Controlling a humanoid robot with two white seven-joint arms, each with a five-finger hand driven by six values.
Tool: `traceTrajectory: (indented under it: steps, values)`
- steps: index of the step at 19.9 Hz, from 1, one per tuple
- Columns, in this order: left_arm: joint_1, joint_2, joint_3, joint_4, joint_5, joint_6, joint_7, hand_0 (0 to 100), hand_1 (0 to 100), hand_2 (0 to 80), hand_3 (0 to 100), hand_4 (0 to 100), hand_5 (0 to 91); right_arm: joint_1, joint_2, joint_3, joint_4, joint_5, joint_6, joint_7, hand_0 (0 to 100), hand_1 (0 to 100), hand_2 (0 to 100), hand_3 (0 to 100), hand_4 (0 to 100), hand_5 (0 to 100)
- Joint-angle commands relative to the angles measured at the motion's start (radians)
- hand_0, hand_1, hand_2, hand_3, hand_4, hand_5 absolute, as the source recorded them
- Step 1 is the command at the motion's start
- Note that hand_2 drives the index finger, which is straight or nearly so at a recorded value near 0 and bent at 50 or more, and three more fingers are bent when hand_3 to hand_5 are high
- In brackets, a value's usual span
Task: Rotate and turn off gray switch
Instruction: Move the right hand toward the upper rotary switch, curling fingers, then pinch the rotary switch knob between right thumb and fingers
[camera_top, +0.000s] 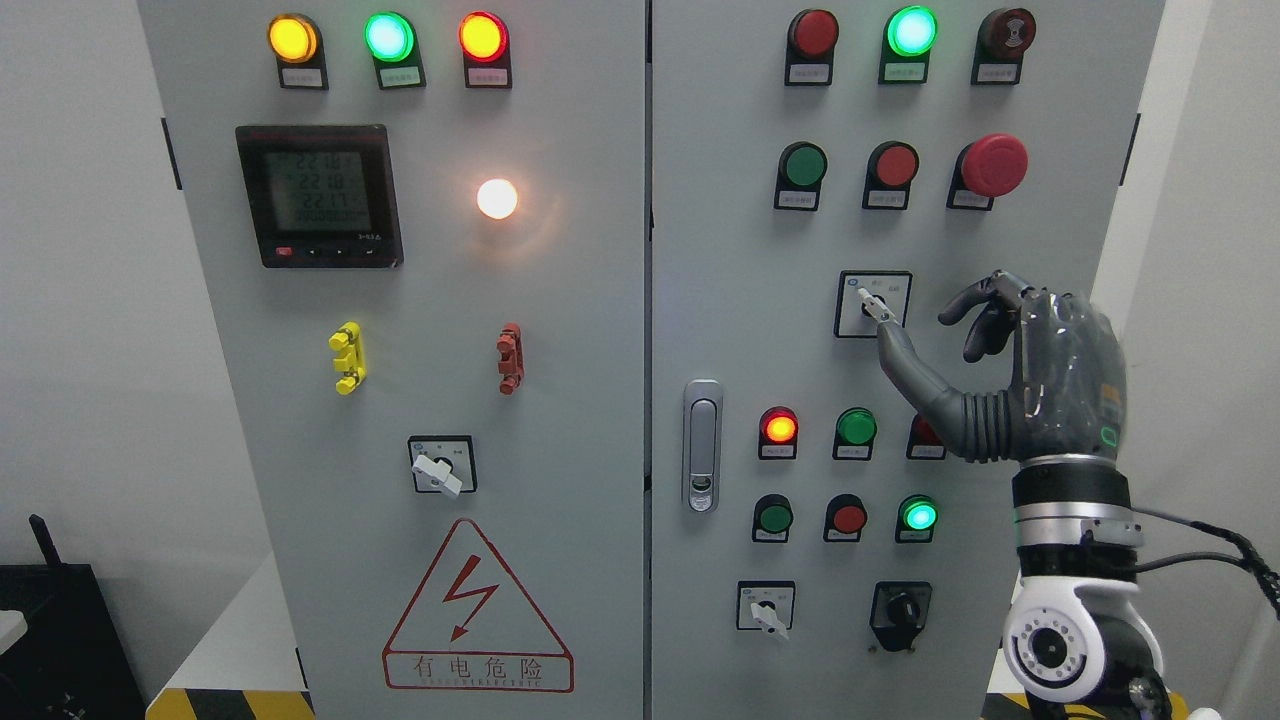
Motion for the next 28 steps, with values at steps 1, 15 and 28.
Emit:
traceTrajectory:
  steps: [1, 15, 28]
  values:
    - [0.0, 0.0, 0.032, 0.023, -0.008, 0.0, 0.0, 12, 39, 0.0, 0, 0, 0.0, -0.012, 0.012, 0.016, 0.018, 0.001, 0.009, 0.0, 7, 42, 58, 88, 86, 100]
    - [0.0, 0.0, 0.032, 0.023, -0.008, 0.0, 0.001, 12, 39, 0.0, 0, 0, 0.0, -0.032, 0.016, 0.031, 0.038, -0.001, 0.02, 0.021, 7, 42, 60, 88, 86, 100]
    - [0.001, 0.0, 0.032, 0.023, -0.008, 0.0, 0.0, 12, 39, 0.0, 0, 0, 0.0, -0.045, 0.018, 0.033, 0.045, 0.0, 0.032, 0.021, 15, 41, 61, 89, 86, 100]
